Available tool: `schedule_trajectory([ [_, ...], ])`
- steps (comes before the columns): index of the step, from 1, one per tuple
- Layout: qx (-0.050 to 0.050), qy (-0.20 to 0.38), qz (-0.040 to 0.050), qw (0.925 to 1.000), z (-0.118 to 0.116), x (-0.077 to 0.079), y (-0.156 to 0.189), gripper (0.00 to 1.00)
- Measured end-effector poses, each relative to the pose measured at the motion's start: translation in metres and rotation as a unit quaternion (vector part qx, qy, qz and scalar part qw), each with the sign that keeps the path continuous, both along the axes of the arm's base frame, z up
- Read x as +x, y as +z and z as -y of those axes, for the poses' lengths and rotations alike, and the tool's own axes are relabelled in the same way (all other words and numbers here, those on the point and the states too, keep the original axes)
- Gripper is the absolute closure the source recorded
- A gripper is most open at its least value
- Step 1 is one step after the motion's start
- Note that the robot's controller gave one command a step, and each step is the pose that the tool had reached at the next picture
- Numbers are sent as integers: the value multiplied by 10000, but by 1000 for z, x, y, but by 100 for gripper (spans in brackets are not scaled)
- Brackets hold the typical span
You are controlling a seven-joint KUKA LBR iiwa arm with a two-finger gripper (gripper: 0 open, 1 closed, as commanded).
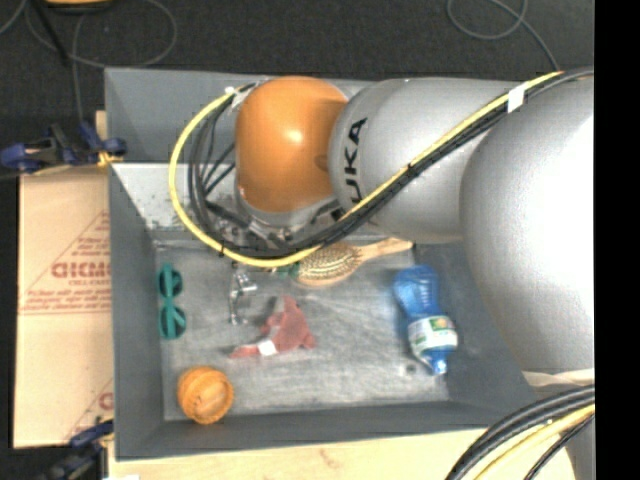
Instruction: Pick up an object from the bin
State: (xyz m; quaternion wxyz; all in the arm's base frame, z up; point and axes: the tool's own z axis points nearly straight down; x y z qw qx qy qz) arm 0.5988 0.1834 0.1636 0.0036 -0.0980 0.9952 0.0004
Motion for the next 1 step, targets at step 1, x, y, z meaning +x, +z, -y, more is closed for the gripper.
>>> schedule_trajectory([
  [1,-16,980,-35,9952,8,-9,-5,0],
])
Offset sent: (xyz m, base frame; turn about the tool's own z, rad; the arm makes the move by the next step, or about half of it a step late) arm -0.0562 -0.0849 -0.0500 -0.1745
